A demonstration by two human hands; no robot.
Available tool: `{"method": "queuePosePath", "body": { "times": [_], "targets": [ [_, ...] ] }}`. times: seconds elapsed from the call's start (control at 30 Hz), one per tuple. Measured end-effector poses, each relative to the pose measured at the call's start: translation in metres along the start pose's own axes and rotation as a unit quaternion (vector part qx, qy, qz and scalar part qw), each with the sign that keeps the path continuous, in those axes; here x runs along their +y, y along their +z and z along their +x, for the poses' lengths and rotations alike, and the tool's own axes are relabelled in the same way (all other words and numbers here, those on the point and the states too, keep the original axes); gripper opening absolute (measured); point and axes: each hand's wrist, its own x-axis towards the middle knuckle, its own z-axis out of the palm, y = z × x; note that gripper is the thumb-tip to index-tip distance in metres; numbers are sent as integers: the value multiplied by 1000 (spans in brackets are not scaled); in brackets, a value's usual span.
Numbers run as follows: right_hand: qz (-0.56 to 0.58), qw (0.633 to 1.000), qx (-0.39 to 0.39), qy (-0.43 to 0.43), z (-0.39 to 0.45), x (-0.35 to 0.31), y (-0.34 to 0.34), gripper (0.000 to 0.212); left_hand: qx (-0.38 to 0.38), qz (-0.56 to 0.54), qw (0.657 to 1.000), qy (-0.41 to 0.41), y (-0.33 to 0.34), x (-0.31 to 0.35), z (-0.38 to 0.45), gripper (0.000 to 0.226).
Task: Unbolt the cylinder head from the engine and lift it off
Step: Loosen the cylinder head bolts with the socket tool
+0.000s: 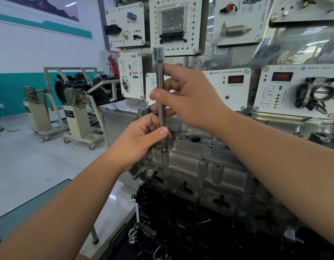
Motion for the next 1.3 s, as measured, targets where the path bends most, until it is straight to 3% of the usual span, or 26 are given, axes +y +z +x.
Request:
{"method": "queuePosePath", "body": {
  "times": [0.3,0.4,0.6,0.77,0.97,1.17,1.3],
  "targets": [
    [36,999,-12,3,-2,-1,2,38,-32,-25,999,-30,-5,3,1,19],
    [25,1000,-14,11,-1,-1,2,34,-10,-20,1000,-16,-3,2,2,34],
    [25,998,-51,20,-1,-1,-1,32,-32,-13,999,-38,-4,4,-1,25],
    [10,1000,-10,0,-2,-2,0,42,-15,-13,999,-31,-2,4,0,20],
    [23,998,-52,9,0,-3,-1,40,-36,-35,997,-54,-5,6,-2,24],
    [16,1000,5,-9,-1,-4,1,38,-11,-30,999,-33,0,6,-2,13],
    [24,999,-22,10,0,-5,-1,33,-29,-34,998,-51,-2,8,-3,21]
  ]
}}
